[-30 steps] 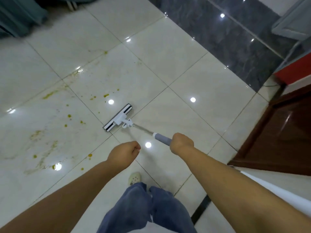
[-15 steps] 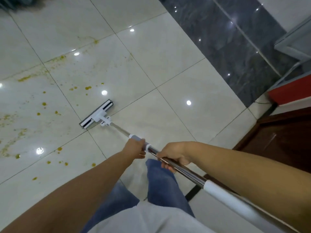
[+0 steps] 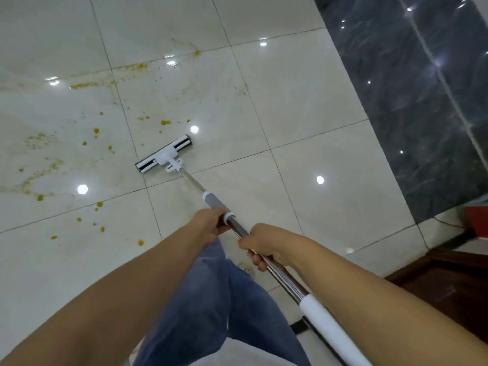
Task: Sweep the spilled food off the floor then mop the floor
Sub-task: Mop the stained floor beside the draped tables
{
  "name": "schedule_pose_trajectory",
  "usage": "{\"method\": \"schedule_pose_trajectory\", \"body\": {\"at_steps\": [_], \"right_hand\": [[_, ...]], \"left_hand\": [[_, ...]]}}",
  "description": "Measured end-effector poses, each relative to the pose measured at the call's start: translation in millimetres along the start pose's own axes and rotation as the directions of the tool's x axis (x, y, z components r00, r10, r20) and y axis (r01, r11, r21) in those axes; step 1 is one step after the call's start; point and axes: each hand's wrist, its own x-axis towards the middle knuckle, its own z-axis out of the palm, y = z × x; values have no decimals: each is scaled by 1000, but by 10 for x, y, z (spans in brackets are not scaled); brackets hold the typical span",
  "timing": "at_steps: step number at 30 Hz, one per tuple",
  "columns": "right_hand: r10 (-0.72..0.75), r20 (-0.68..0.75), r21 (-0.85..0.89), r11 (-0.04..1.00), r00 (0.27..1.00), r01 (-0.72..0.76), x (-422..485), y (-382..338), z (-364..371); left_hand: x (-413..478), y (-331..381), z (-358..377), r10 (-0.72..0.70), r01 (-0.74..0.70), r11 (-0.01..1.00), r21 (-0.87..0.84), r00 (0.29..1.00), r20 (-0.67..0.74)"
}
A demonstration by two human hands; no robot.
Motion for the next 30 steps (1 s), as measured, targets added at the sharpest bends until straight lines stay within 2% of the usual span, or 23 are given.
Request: {"method": "schedule_pose_trajectory", "body": {"at_steps": [6, 11, 20, 25, 28, 30], "right_hand": [[-65, -20, 133, 989, 998, 67, 459, -1277, -172], [-31, 6, 267, 963, 999, 29, 910, -2584, -424], [-67, 52, 386, 922, 996, 42, 1741, -4642, -655], [-117, 64, 417, 905, 991, 79, 2036, -5192, -706], [-158, 87, 471, 877, 984, 99, 2040, -5115, -830], [-161, 142, 553, 831, 977, 57, 1975, -4861, -953]], "left_hand": [[534, 1227, -148, 87, -88, 990, -107, 996, -16], [921, 2495, -270, 163, -156, 971, -183, 986, 25], [1632, 4399, -500, 258, -254, 957, -136, 966, 8], [1878, 4924, -598, 281, -284, 954, -102, 959, -39], [1914, 4958, -568, 283, -283, 952, -121, 959, -17], [1908, 4843, -448, 278, -277, 955, -103, 961, -7]]}}
